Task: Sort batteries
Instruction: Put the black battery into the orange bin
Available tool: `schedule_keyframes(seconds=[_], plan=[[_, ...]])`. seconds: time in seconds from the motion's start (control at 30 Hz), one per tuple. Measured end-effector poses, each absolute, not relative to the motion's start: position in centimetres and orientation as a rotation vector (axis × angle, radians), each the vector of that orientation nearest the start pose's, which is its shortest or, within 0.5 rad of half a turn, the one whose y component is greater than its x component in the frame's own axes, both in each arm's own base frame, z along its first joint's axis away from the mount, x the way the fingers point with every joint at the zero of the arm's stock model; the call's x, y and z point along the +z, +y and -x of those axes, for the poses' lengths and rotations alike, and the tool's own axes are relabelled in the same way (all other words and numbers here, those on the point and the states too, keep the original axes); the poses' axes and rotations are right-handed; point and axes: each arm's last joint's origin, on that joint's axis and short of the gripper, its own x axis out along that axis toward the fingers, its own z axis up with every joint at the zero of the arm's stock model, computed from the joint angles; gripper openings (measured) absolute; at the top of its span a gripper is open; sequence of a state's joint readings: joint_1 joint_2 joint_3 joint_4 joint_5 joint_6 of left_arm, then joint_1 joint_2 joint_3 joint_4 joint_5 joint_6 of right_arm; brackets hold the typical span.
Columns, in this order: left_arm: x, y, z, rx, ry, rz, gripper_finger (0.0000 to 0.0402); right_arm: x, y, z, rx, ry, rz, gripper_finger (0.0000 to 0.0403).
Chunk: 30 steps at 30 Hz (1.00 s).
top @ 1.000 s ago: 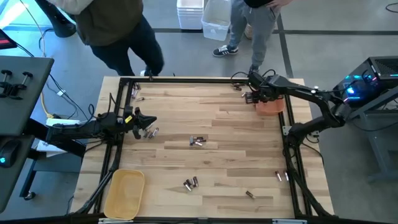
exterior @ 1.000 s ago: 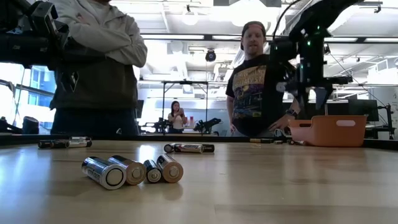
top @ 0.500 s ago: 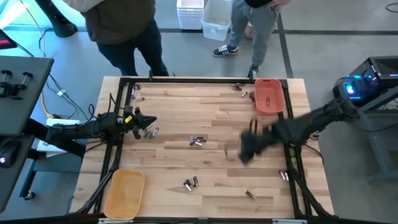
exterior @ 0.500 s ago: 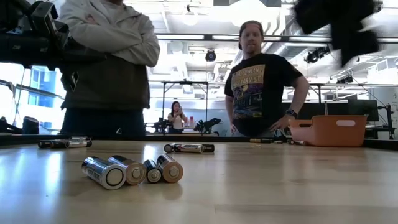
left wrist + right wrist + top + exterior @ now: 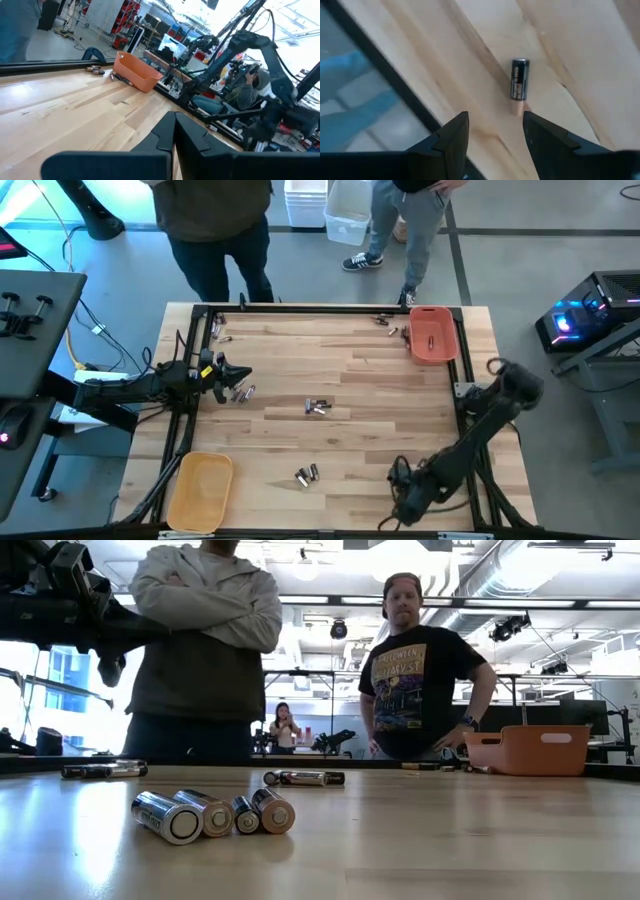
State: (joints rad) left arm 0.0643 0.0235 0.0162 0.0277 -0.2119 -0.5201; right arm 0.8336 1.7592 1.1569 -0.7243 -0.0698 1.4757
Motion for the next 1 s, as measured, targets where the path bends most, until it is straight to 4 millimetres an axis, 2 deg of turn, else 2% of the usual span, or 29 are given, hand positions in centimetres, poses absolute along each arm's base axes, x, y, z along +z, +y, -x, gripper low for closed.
schedule_keyframes(seconds=[0.17,0.5,0.6,0.67,0.73,0.77,0.9,1.0], plan=[[17.0,1.2,-9.7,0.265,-0.092,0.519,0.0000,16.6,25.0,-23.1,-0.439,1.519,-0.552,0.0180],[17.0,1.2,-9.7,0.264,-0.092,0.518,0.0000,13.7,26.2,-24.0,-0.435,1.601,-0.504,0.0178],[17.0,1.2,-9.7,0.265,-0.092,0.518,0.0000,13.3,26.3,-24.1,-0.425,1.608,-0.497,0.0147],[17.0,1.2,-9.7,0.264,-0.092,0.518,0.0000,13.3,26.3,-24.0,-0.435,1.612,-0.490,0.0098],[17.0,1.2,-9.7,0.264,-0.092,0.518,0.0000,13.3,26.1,-23.9,-0.457,1.616,-0.468,0.0038],[17.0,1.2,-9.7,0.264,-0.092,0.518,0.0000,13.4,25.9,-23.9,-0.456,1.606,-0.459,0.0024],[17.0,1.2,-9.7,0.264,-0.092,0.518,0.0000,14.7,24.0,-24.8,-0.518,1.526,-0.452,0.0023],[17.0,1.2,-9.7,0.264,-0.092,0.518,0.0000,17.6,21.1,-26.0,-0.611,1.337,-0.435,0.0018]])
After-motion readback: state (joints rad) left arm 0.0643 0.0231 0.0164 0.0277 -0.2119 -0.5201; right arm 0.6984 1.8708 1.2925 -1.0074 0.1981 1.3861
